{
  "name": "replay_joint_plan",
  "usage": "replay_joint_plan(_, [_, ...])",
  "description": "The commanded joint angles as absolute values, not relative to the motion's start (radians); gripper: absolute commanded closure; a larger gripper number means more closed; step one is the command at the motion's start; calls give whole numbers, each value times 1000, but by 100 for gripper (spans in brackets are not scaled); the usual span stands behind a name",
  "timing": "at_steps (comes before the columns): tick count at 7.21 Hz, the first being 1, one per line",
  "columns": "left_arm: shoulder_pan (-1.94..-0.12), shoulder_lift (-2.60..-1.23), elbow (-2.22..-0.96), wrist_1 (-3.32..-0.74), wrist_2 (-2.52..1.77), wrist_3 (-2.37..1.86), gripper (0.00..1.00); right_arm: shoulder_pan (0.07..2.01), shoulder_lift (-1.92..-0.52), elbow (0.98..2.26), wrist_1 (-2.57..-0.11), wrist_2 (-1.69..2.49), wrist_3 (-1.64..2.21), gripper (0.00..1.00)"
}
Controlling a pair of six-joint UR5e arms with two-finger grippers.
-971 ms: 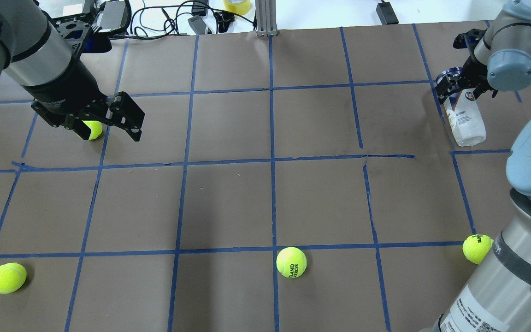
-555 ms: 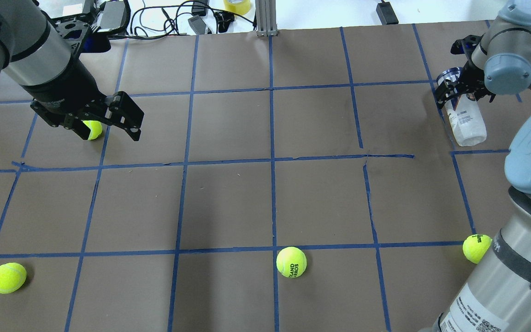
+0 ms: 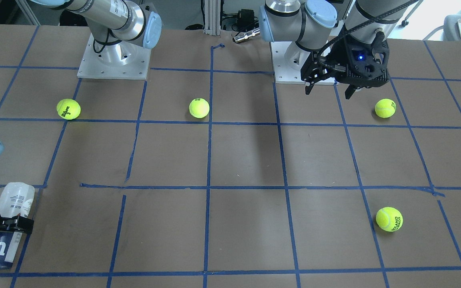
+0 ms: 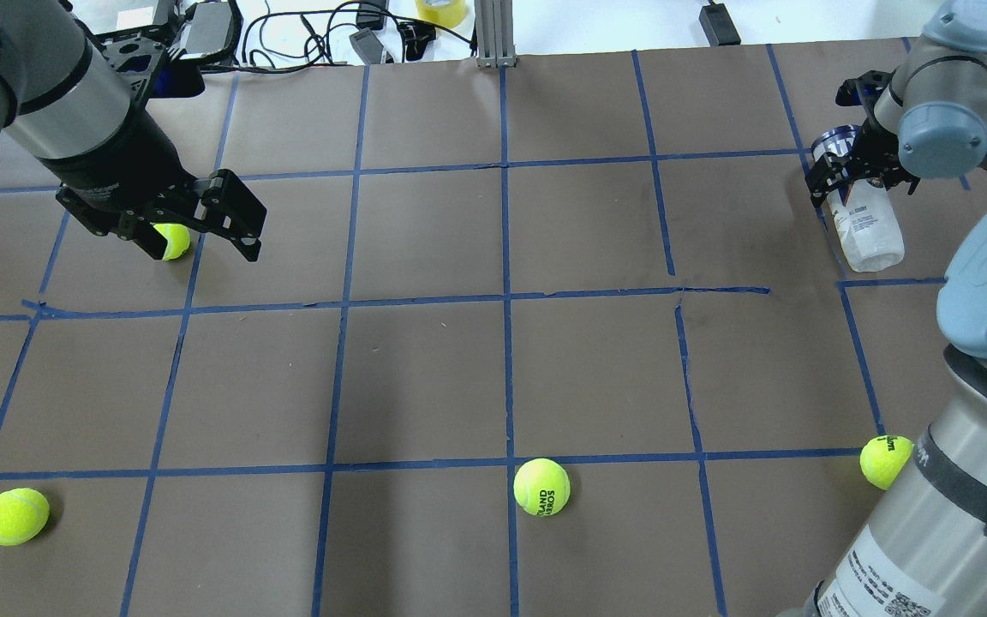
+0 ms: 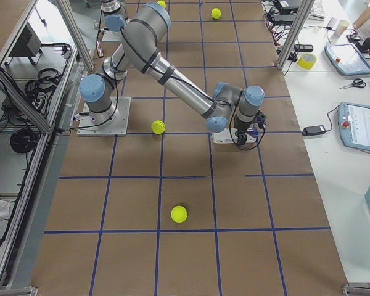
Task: Lift up tennis ball bucket
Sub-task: 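Close the right gripper on the top of the can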
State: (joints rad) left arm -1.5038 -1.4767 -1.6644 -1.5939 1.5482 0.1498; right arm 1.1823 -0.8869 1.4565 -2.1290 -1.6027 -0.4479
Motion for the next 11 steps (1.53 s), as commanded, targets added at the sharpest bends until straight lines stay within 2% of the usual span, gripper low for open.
replay_joint_plan(1, [-1502, -1479, -1664, -1592, 1548, 150, 0, 1183, -882, 1456, -2128, -1605, -448, 2])
replay_joint_plan(3, [-1502, -1479, -1663, -1592, 1546, 152, 0, 1183, -884, 1451, -2126, -1609, -448, 16])
replay_joint_plan(5, [-1502, -1479, -1663, -1592, 1546, 152, 0, 1183, -887, 1451, -2125, -1608, -448, 22])
replay_joint_plan(11, [-1499, -1479, -1663, -1589, 1548, 153, 0, 1193, -931, 1453, -2115, -1597, -475, 22])
